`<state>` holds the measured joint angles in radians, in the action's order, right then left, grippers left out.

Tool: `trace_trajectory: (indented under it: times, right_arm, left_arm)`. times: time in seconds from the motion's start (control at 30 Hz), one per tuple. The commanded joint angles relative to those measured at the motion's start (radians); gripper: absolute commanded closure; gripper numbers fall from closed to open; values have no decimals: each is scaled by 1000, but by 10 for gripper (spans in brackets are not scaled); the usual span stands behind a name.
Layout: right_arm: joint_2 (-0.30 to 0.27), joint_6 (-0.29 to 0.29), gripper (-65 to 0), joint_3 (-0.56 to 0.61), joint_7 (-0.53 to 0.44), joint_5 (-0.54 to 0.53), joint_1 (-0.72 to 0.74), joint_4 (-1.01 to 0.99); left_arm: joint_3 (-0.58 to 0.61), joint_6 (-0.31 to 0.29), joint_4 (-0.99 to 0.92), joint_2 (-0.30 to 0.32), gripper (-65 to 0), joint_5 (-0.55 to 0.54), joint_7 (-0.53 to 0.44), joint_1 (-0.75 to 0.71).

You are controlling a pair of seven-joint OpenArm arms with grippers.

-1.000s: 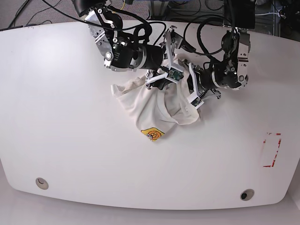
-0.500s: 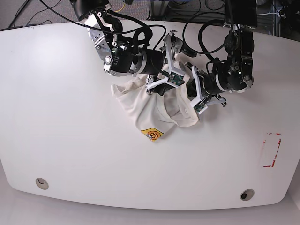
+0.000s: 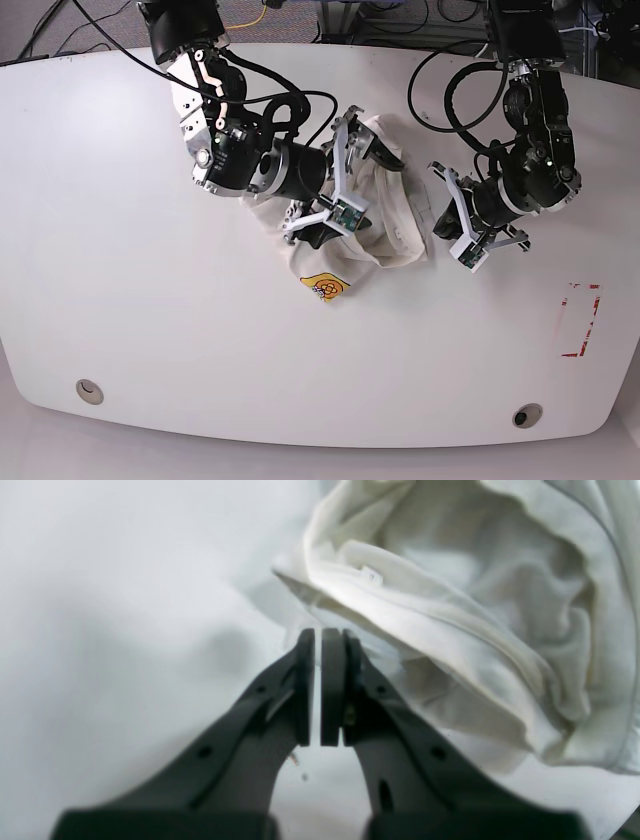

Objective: Layout the t-shirt on the table in an organized manner, then fold the t-shirt properly
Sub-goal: 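Move the left gripper to the bundle's other side and grasp its edge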

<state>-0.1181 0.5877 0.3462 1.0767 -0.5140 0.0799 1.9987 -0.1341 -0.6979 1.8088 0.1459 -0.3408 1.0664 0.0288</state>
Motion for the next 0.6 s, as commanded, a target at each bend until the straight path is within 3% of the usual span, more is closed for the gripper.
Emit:
trace_trajectory:
  times: [0.0, 0.1, 0.2, 0.27, 0.4, 0.5, 0.57]
  right_arm:
    - [4, 4, -501, -66, -30, -45, 37, -25]
    - [10, 4, -496, -126, -46, -53, 54, -65]
    - [11, 4, -445, -158, -99, -53, 67, -115]
    - [11, 4, -385, -164, -132, -53, 79, -157]
    - [4, 4, -203, -166, -165, -50, 100, -246]
    - [2, 4, -124, -166, -177, -47, 100, -284]
    - [2, 5, -109, -166, -192, -44, 94, -306]
  left_arm:
    - [-16, 0, 18, 21, -11, -7, -15, 30]
    - [-52, 0, 16, 24, -11, -5, -15, 35]
    - [-91, 0, 15, 19, -11, -4, -16, 36]
    - [-101, 0, 15, 19, -11, -4, -18, 55]
    - [-106, 0, -7, 2, -11, -4, -18, 84]
    - [-103, 0, -34, -7, -12, -4, -18, 109]
    - [-101, 24, -60, -18, -12, -4, -18, 138]
